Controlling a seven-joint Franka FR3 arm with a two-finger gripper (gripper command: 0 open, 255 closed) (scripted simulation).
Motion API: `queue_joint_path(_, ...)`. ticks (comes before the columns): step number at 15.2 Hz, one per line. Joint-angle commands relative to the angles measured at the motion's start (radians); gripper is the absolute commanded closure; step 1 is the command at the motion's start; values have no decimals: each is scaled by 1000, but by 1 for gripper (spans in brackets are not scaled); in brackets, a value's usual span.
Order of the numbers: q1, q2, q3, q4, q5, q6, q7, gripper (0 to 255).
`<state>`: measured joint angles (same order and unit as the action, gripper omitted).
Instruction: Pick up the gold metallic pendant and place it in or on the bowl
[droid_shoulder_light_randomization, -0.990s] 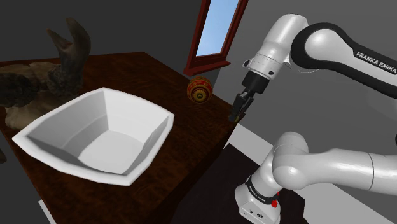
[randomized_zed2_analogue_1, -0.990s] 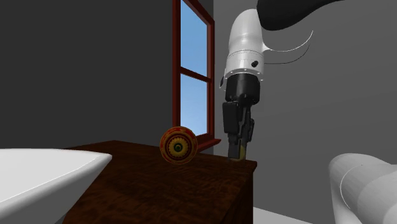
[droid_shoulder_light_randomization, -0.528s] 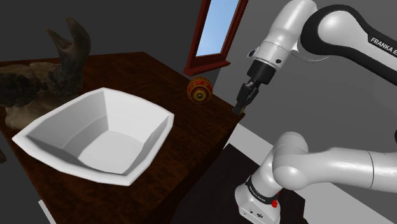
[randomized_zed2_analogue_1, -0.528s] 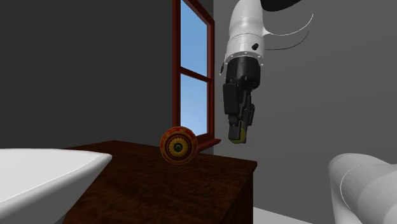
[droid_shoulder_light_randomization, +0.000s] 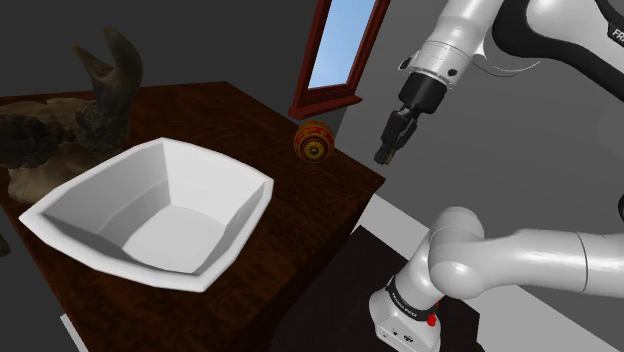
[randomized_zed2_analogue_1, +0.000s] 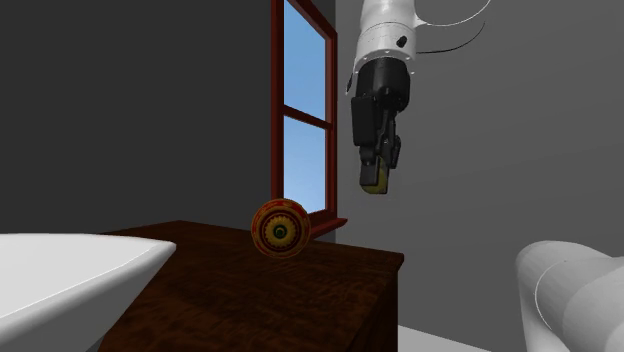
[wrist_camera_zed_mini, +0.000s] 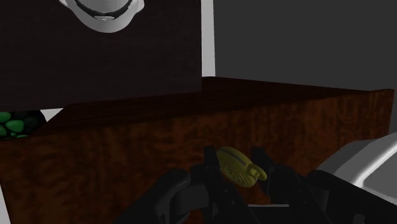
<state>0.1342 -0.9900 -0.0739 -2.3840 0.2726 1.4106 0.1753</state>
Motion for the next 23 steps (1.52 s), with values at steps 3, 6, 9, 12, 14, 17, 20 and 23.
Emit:
queue_joint_path(3,5,32,-1,71,2,-37,13,255)
queue_joint_path(6,9,53,-3,124,4,-67,23,255)
queue_joint_path(9,19,94,39,145,36,-37,57,255)
queue_joint_path(12,30,155,100,170,79,18,103,255)
queue_joint_path(14,38,200,140,192,104,53,133,255)
queue_joint_path(17,48,274,199,235,133,105,179,255)
queue_joint_path(20,54,355,257,289,153,154,225,255)
queue_joint_path(23,58,442,313,353,163,199,274,255)
